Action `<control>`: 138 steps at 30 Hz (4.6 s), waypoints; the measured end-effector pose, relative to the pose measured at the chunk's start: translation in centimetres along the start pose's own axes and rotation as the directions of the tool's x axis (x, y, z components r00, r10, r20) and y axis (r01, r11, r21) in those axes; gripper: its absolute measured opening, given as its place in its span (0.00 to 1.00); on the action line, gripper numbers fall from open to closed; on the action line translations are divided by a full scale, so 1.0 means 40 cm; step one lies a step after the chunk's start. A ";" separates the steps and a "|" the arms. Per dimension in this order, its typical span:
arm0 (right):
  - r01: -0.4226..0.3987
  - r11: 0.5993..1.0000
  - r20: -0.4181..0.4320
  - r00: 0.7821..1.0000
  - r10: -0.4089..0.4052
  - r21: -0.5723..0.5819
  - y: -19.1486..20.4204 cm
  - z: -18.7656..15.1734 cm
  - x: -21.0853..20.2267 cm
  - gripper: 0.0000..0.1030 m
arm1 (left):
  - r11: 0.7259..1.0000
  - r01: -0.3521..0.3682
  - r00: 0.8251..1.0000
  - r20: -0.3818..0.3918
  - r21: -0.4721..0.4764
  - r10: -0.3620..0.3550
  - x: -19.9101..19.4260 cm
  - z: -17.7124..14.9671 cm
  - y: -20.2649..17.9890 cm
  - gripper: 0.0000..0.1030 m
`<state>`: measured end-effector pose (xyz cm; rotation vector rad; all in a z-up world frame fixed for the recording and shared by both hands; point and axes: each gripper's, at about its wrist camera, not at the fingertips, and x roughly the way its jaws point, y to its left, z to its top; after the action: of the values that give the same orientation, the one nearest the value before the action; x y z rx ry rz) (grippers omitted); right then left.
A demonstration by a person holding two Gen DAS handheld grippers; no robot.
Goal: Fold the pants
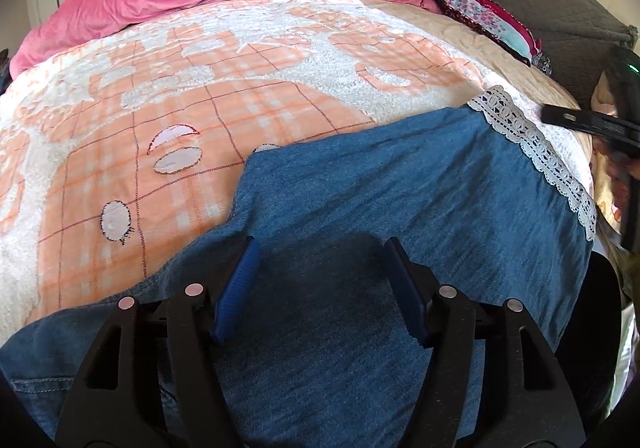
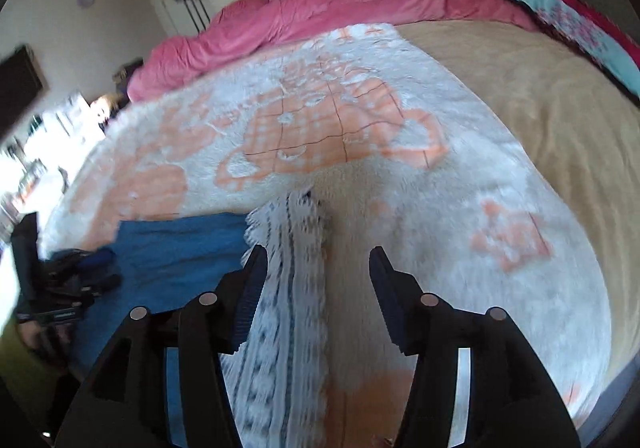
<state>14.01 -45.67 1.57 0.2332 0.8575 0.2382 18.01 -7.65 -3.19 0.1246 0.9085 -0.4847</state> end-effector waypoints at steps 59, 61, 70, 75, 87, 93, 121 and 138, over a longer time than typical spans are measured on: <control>0.089 0.970 -0.071 0.992 -0.108 -0.226 0.261 -0.160 0.078 0.66 | 0.947 -0.123 0.986 0.072 -0.297 0.150 -0.156 -0.129 0.109 0.82; 0.085 0.973 -0.061 0.993 -0.100 -0.216 0.247 -0.169 0.065 0.66 | 0.934 -0.157 0.980 0.065 -0.320 0.187 -0.176 -0.144 0.133 0.82; 0.072 0.983 -0.031 0.996 -0.078 -0.172 0.237 -0.183 0.053 0.66 | 0.939 -0.266 0.961 0.012 -0.216 0.275 -0.146 -0.143 0.089 0.90; 0.064 0.989 0.043 0.997 -0.059 -0.135 0.255 -0.190 -0.002 0.91 | 0.944 -0.233 0.969 0.028 -0.236 0.246 -0.159 -0.148 0.091 0.91; 0.061 0.991 0.098 0.994 -0.049 -0.119 0.262 -0.192 -0.086 0.91 | 0.953 -0.201 0.972 0.075 -0.228 0.223 -0.197 -0.144 0.057 0.91; 0.066 0.992 0.114 0.992 -0.054 -0.104 0.247 -0.205 -0.117 0.94 | 0.950 -0.203 0.968 0.099 -0.237 0.232 -0.218 -0.142 0.057 0.91; 0.021 0.997 0.095 0.995 -0.029 0.080 0.115 -0.258 -0.139 0.95 | 0.999 0.019 0.994 0.106 -0.027 -0.016 -0.164 0.062 -0.224 0.91; 0.022 0.979 0.064 0.997 -0.035 0.202 0.092 -0.287 -0.082 0.74 | 0.942 0.156 0.986 -0.095 0.296 -0.134 0.215 0.332 -0.394 0.91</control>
<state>2.73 -41.93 -2.25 0.4157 0.8179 0.1157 24.94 -28.67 -0.19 0.3590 0.9147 -0.7608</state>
